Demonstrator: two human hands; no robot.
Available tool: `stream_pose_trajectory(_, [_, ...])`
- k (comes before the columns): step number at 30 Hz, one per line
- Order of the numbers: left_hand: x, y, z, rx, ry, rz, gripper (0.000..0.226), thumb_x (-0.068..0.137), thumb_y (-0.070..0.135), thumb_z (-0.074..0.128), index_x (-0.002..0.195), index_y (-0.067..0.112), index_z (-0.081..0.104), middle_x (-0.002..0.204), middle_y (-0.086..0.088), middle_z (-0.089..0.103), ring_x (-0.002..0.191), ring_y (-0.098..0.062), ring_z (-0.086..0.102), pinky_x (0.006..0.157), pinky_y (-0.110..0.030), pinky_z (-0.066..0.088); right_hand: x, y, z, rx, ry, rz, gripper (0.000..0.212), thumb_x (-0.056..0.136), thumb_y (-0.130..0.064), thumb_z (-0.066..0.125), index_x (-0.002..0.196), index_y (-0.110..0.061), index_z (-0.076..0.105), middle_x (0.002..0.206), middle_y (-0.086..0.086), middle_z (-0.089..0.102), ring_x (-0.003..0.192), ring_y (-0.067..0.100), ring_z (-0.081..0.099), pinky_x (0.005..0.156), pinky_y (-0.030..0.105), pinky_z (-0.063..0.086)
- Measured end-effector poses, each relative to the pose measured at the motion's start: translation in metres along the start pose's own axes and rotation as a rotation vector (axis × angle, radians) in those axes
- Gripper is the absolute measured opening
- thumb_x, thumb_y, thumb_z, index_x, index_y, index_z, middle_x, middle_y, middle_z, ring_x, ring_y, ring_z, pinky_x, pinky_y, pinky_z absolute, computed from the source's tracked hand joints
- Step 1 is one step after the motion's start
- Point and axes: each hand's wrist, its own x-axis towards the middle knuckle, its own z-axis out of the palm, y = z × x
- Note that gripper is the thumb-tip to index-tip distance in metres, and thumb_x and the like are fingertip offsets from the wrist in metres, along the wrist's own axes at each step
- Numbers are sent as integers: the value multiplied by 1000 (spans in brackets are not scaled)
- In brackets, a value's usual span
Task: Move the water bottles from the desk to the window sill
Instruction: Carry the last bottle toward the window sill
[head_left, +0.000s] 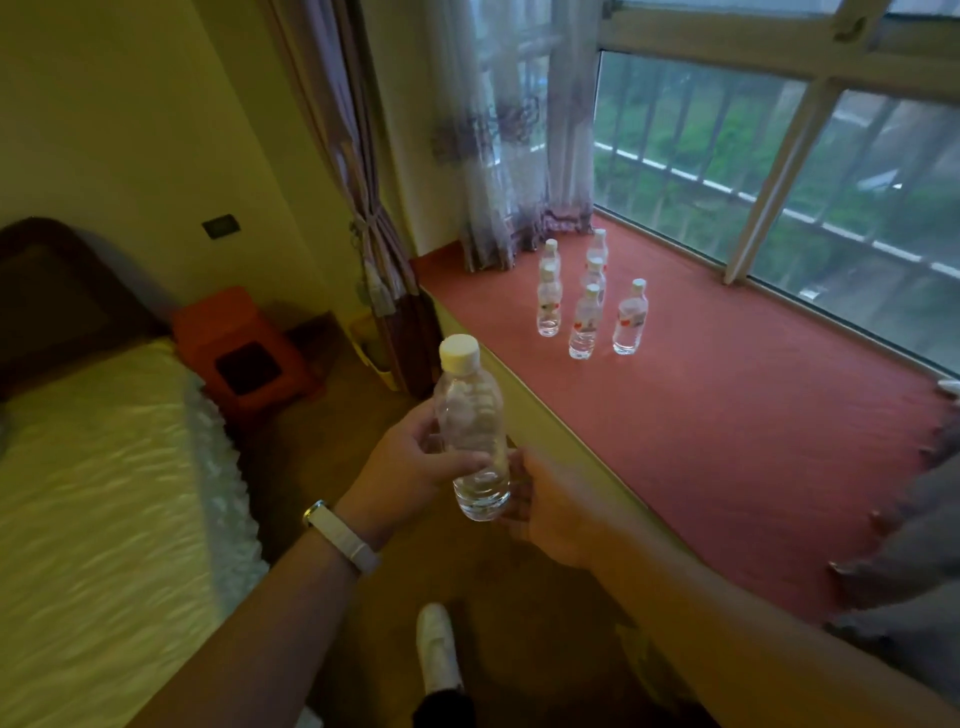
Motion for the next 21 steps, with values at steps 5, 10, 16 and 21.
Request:
stream_pose_trajectory(5, [72,-16,-53,-22,-27,26,49,76,9,80,120,22,64,115,-2,71,110,-21,66,95,-44,53,69,-40,31,22,28,-38,30,97,-28,50,115,-11,66,108,15,71,96,27,71,75,36,58])
stream_pose_trajectory(10, [153,-24,-120,-22,-74,49,56,72,18,83,123,27,63,119,-2,70,114,-24,63,100,-54,49,137,-88,79,24,109,-60,29,97,-30,51,117,-12,63,118,17,68,107,32,68,102,49,49])
stream_pose_trajectory(16, [234,-17,-183,-36,-140,61,59,70,18,83,124,25,61,119,-2,70,113,-22,65,99,-53,50,202,-139,120,59,162,-110,31,97,-30,52,119,-11,60,123,17,64,110,32,65,101,46,49])
stream_pose_trajectory(21, [289,-18,-205,-36,-158,45,63,69,22,84,127,24,60,122,-1,69,116,-22,64,101,-54,49,245,-173,125,84,183,-130,32,97,-29,51,122,-11,60,123,17,64,111,32,64,101,46,49])
